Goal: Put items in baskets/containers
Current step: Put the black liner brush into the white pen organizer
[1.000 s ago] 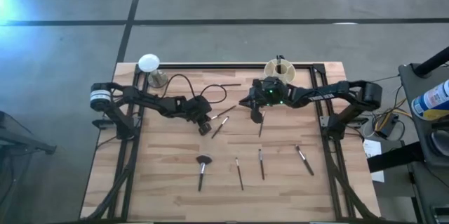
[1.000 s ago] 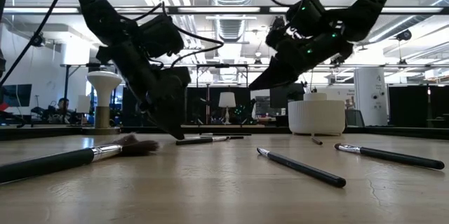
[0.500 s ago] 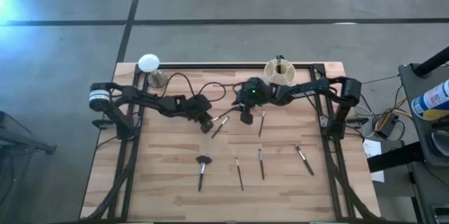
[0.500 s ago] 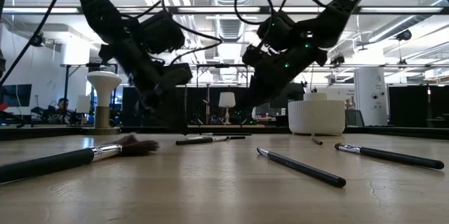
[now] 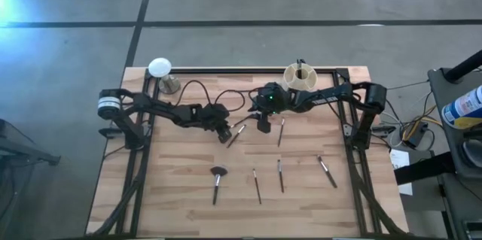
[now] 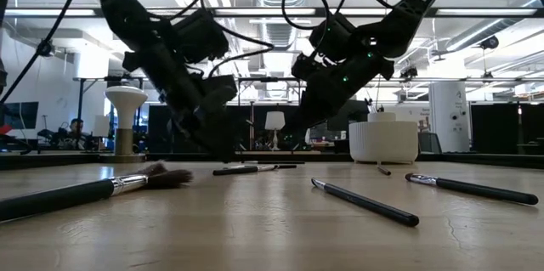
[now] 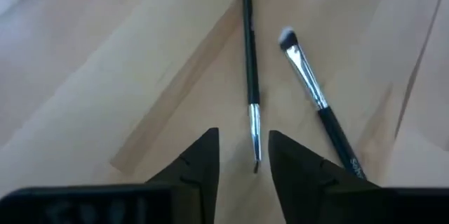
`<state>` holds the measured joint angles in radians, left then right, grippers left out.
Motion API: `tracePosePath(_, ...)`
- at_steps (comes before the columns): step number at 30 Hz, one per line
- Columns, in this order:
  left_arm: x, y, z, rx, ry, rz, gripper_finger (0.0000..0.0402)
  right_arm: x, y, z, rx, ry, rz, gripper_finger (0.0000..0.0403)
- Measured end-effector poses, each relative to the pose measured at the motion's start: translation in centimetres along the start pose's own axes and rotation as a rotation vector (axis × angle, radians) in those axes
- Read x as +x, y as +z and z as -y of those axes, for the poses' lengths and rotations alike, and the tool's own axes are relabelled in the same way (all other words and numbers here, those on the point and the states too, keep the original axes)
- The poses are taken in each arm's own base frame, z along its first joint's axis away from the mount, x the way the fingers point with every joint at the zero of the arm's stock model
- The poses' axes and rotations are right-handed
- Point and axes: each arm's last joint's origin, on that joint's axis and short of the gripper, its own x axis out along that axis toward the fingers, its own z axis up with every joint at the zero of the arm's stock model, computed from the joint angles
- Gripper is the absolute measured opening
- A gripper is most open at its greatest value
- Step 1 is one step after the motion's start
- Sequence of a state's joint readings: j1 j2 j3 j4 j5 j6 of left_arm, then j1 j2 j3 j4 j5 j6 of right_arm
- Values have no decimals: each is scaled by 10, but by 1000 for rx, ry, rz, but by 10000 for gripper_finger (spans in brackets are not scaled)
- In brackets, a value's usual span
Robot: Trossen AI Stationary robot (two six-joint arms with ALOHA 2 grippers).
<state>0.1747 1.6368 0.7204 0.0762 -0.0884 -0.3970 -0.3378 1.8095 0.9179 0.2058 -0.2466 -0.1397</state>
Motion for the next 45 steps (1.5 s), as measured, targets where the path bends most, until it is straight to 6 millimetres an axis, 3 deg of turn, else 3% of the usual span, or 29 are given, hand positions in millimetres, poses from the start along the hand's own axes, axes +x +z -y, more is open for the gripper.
tracePosePath(11,12,-8,-2,11,15,-28,107,0,1,0,-15,-1,7,119)
tracePosePath(17,21,-15,-5,11,33,-73,20,0,1,0,-42,-2,8,106)
tracePosePath(19,23,-17,-5,15,42,-81,8,0,1,0,-46,-2,8,103)
tracePosePath(37,21,-42,-17,11,15,54,1,-3,13,4,-122,-2,-81,141)
tracePosePath(45,21,-43,-17,41,16,57,0,19,23,11,-193,-17,-203,141)
